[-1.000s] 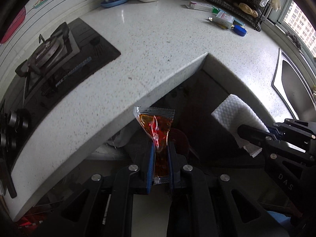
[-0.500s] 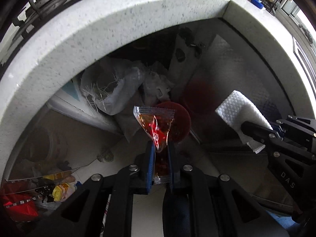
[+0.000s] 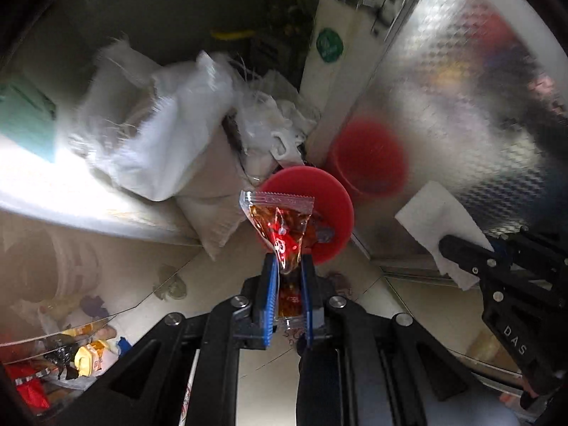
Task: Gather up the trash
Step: 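Carry the sauce packet and wipe down over the red bin, then open both tools to drop the sauce packet and wipe into the bin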
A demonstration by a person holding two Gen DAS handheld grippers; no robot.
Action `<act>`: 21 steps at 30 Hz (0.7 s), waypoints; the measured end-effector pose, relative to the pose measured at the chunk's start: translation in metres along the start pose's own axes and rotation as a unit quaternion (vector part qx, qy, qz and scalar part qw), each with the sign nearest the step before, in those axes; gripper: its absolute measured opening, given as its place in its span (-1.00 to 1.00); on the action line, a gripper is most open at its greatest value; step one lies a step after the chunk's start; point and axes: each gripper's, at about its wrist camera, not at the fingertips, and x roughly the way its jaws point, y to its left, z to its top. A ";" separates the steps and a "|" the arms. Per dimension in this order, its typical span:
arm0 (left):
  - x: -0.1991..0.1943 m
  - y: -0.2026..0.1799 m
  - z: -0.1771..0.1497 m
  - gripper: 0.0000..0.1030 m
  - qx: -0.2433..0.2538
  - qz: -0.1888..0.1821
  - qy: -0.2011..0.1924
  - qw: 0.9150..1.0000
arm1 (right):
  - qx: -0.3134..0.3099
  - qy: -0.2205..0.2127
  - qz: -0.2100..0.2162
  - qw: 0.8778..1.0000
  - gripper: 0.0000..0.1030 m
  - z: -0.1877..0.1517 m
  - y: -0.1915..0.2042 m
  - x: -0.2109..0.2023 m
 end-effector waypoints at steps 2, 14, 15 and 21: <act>0.018 -0.004 0.004 -0.78 0.010 0.005 0.008 1.000 | 0.008 0.005 0.000 1.000 -0.88 -0.004 -0.009 0.014; 0.068 -0.037 0.021 -0.77 0.075 -0.009 0.019 0.997 | 0.070 0.012 -0.010 0.997 -0.88 -0.022 -0.049 0.043; 0.069 -0.039 0.023 -0.77 0.079 -0.014 0.020 0.997 | 0.074 0.012 -0.011 0.997 -0.88 -0.023 -0.052 0.044; 0.072 -0.043 0.030 0.11 0.101 -0.012 0.012 0.995 | 0.078 0.011 -0.020 0.997 -0.88 -0.020 -0.054 0.045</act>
